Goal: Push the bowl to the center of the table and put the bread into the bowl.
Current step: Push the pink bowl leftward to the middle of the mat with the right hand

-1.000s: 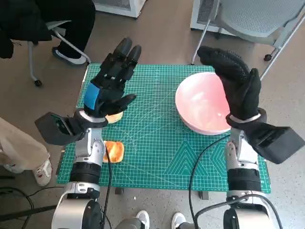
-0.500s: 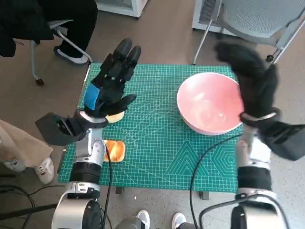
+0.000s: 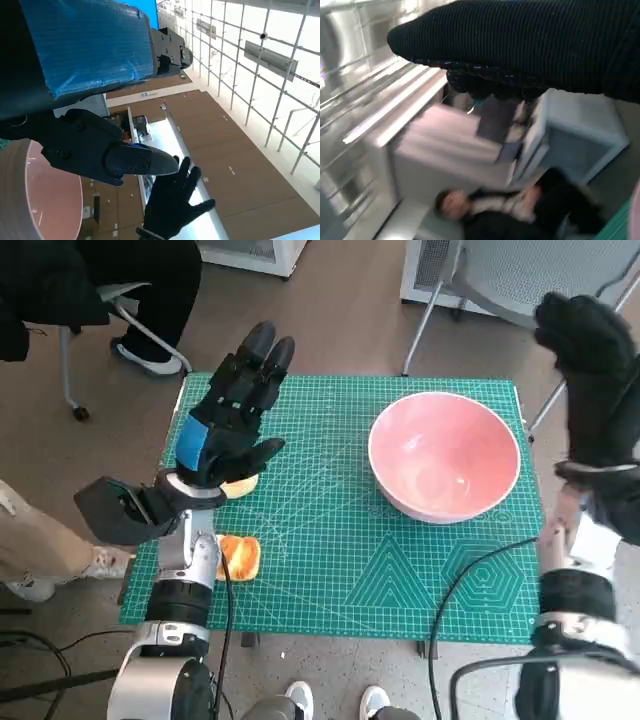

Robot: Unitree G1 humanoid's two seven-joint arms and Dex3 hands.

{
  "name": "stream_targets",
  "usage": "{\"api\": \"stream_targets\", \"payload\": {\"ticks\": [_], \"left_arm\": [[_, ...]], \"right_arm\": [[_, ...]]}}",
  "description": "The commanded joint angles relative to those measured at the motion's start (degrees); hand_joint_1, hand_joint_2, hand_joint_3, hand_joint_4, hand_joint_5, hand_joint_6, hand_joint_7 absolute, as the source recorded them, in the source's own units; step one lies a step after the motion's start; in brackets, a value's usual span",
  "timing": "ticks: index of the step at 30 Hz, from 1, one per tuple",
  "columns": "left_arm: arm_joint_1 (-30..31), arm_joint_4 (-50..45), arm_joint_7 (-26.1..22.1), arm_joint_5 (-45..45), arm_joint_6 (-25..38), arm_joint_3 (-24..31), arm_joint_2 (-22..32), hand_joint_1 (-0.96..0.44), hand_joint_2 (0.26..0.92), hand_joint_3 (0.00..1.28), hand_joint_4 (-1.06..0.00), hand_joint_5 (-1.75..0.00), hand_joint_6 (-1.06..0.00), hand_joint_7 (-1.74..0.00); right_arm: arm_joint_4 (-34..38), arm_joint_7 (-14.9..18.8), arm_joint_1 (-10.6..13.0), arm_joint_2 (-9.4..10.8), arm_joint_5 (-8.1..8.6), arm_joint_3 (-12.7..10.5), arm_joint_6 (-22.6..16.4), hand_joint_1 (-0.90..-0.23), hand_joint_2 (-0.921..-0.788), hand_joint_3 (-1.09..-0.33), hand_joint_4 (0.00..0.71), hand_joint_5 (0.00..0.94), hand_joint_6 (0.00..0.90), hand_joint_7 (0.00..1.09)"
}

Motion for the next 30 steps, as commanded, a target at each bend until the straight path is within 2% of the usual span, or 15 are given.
{"api": "stream_targets", "payload": {"ticks": [1,6,9,13,17,21,30], "left_arm": [[0.2,-0.3,-0.4,-0.8,0.0,0.2,0.3,-0.56,0.921,0.24,-0.01,0.0,-0.17,-0.01],[0.1,0.1,-0.7,-1.0,-0.2,0.5,0.5,-0.55,0.921,0.24,-0.01,0.0,-0.17,-0.01],[0.2,0.2,-0.8,-1.1,-0.2,0.6,0.6,-0.55,0.921,0.24,-0.01,0.0,-0.17,-0.01],[0.2,0.3,-1.1,-1.4,-0.1,0.8,0.7,-0.55,0.921,0.24,-0.01,0.0,-0.17,-0.01],[0.2,0.5,-1.2,-1.6,-0.2,0.9,0.9,-0.55,0.921,0.24,-0.01,0.0,-0.17,-0.01],[0.4,0.0,-1.1,-1.8,0.1,1.0,1.0,-0.55,0.921,0.24,-0.01,0.0,-0.17,-0.02],[1.1,-1.7,-0.7,-2.2,0.9,1.2,1.3,-0.55,0.921,0.24,-0.02,-0.01,-0.18,-0.02]], "right_arm": [[5.1,-2.9,-0.9,-1.5,-1.85,-0.3,2.1,-0.669,-0.921,-0.78,0.157,0.0,0.064,0.4],[8.0,-3.5,-1.8,-1.8,-1.36,-1.1,5.4,-0.681,-0.921,-0.777,0.144,0.0,0.057,0.39],[9.2,-2.9,-2.1,-1.6,-0.47,-2.0,7.9,-0.684,-0.921,-0.776,0.138,0.0,0.056,0.38],[10.5,-1.9,-2.3,-1.3,0.71,-3.4,11.4,-0.67,-0.921,-0.793,0.133,0.0,0.063,0.36],[11.5,-2.0,-2.4,-1.1,1.19,-4.5,14.7,-0.659,-0.921,-0.807,0.131,0.0,0.071,0.34],[12.4,-2.5,-2.3,-1.0,1.33,-5.1,17.3,-0.668,-0.921,-0.806,0.133,0.001,0.081,0.33],[14.1,-4.3,-1.5,-1.3,1.16,-6.5,22.4,-0.661,-0.921,-0.814,0.156,0.002,0.142,0.24]]}}
